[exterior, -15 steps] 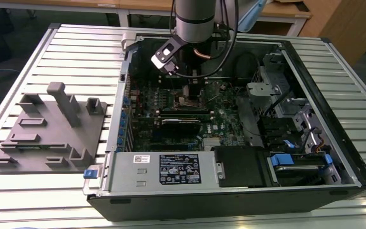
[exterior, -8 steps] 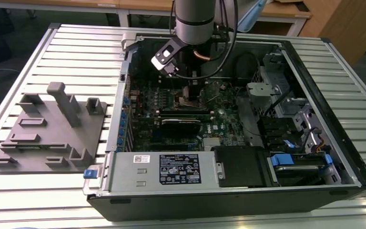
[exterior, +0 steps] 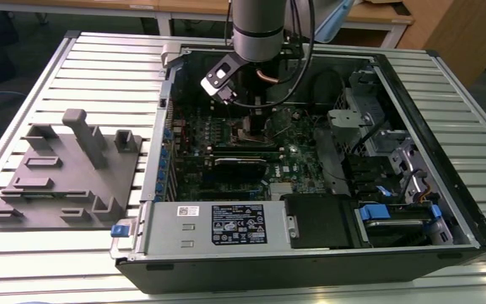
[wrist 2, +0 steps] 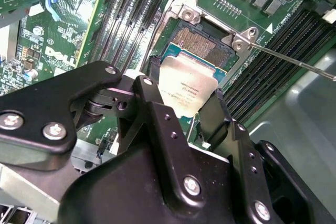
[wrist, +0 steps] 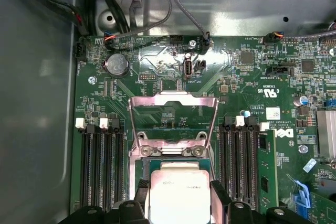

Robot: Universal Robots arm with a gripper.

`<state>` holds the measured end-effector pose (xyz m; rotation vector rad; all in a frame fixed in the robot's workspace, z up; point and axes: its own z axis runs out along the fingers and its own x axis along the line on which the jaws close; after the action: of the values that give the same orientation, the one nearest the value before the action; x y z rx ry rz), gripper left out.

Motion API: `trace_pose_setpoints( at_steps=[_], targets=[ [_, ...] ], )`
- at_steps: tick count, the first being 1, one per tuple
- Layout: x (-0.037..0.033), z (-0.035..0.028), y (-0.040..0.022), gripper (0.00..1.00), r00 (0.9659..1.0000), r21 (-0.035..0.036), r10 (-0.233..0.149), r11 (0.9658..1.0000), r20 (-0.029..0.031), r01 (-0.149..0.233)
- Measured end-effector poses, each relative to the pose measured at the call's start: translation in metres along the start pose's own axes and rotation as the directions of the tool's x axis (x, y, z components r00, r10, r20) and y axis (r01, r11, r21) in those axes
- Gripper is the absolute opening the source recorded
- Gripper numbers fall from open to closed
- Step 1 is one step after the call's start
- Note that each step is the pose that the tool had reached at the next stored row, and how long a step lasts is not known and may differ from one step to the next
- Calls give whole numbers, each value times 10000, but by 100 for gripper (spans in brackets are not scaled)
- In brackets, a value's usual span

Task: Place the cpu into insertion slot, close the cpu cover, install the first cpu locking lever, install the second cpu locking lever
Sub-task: 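Place the cpu into insertion slot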

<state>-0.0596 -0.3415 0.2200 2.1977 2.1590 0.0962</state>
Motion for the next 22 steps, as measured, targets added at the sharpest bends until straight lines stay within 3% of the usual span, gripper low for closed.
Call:
trace_pose_setpoints(
  at_steps=[22],
  targets=[
    [13, 101, -43, 54, 10000, -1, 21, 10000, -1, -21]
  ],
)
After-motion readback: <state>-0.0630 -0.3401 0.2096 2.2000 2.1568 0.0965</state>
